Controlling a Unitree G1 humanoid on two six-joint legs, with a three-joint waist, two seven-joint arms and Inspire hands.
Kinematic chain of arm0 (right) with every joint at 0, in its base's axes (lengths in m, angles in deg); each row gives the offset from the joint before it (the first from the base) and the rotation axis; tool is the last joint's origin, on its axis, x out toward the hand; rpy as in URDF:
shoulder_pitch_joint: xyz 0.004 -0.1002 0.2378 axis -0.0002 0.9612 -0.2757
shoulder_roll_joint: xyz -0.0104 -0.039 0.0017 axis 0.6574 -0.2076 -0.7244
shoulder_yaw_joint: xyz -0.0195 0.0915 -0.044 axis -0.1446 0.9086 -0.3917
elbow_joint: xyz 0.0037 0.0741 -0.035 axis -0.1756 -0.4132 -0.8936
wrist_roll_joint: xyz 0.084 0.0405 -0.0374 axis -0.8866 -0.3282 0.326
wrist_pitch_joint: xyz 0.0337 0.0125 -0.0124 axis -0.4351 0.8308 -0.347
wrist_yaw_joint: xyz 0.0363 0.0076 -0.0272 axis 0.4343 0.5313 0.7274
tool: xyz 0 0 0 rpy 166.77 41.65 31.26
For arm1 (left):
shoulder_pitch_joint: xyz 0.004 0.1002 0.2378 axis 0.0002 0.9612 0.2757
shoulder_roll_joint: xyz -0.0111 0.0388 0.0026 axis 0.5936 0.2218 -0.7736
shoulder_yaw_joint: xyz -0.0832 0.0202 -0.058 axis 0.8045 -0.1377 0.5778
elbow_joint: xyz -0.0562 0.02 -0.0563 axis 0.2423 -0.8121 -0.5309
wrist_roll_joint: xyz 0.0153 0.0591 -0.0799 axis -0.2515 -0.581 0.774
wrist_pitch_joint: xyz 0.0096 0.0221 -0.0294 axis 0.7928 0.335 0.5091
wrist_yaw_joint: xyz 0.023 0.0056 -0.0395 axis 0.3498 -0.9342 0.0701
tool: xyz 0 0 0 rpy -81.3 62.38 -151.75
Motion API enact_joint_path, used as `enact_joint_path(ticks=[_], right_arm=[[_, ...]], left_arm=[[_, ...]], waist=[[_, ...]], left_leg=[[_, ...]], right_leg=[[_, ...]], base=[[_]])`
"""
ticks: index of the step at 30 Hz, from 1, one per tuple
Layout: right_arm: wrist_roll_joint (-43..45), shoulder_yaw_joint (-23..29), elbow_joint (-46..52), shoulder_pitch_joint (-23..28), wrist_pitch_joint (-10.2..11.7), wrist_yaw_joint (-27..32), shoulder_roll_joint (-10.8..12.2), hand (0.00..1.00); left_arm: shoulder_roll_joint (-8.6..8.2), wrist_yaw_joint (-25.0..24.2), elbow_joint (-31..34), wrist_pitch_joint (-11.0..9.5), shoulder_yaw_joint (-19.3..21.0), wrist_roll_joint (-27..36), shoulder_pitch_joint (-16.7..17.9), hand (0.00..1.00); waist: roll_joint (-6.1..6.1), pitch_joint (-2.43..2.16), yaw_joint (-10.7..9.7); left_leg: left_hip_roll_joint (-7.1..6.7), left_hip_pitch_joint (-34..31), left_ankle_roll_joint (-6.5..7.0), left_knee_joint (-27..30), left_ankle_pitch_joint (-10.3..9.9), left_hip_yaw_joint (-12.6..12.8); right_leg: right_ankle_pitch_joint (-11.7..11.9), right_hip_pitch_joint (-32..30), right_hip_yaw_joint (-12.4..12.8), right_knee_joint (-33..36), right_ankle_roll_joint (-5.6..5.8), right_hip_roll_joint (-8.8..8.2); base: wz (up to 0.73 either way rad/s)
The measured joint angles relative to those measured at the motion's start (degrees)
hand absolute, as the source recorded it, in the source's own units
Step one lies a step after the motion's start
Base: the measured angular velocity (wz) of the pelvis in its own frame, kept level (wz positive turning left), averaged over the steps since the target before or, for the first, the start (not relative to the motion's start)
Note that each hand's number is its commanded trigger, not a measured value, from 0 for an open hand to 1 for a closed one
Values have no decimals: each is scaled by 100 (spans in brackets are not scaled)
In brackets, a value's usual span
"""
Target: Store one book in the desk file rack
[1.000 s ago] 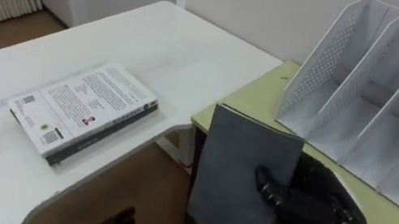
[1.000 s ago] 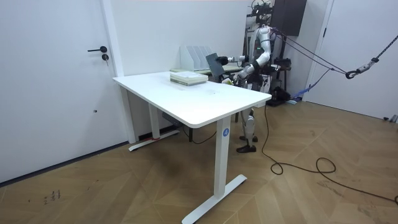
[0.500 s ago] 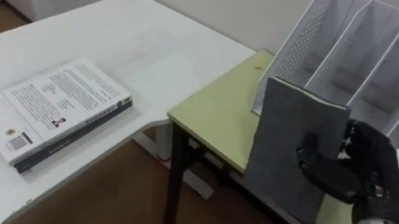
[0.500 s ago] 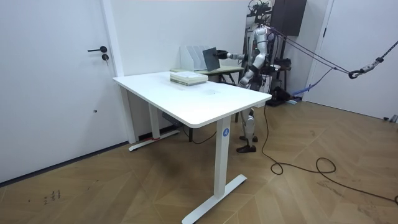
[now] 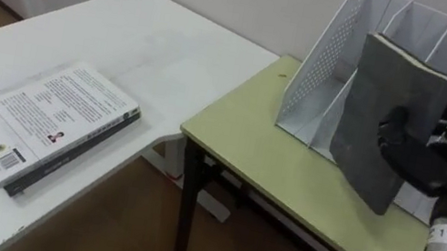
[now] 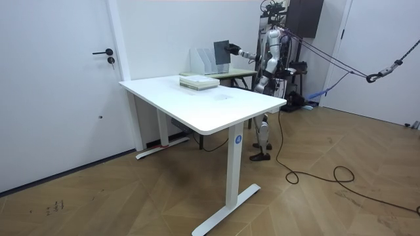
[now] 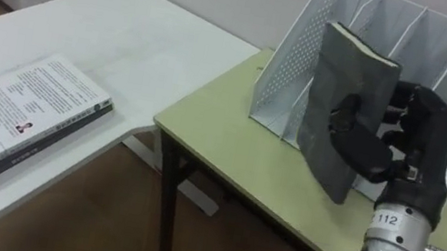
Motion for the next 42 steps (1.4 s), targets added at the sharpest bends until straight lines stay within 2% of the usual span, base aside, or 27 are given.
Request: enact_joint_path(ticks=[4,9,12,16,24,32,42], right_arm=[[-5,124,1,-143,0,50,0,100],[-1,418,0,-322,-1,215,-2,100],[0,453,0,-353,0,367,-18,100],[5,504,0,-383,0,499,-26,100],[7,688,-1,-726,0,720,-110,100],[7,688,-14,-729,0,783,-110,100],[10,687,-71,-729,0,837,-110,100]], left_arm=[[-16,12,-220,5,154,-4,45,0],[-52,61,-410,5,316,-4,76,0],[-83,144,-432,4,314,-17,92,0],[-90,169,-485,-5,348,-33,90,0],[-151,246,-609,-45,485,-35,64,0],[-148,303,-622,-46,535,-37,31,0],[-152,371,-629,-46,532,-38,30,0]], waist=[[-31,-31,12],[11,-23,23],[72,-9,42],[95,-5,34],[45,11,21],[-48,51,20],[-66,36,23]], left_leg=[[12,62,-10,-52,-7,25],[7,52,-10,-68,-7,19],[-8,51,-11,-72,-7,18],[-14,44,-21,-84,0,14],[-12,16,-31,-81,6,5],[-10,9,-31,-80,6,4],[-12,9,-31,-78,6,3]], right_leg=[[1,28,-4,-5,0,5],[5,26,-54,-21,1,3],[5,25,-63,-22,1,5],[5,17,-104,-21,1,12],[5,21,-159,-13,0,13],[5,15,-168,-13,0,12],[5,14,-180,-14,0,11]], base=[[-4],[0],[0],[0],[0],[0],[0]])
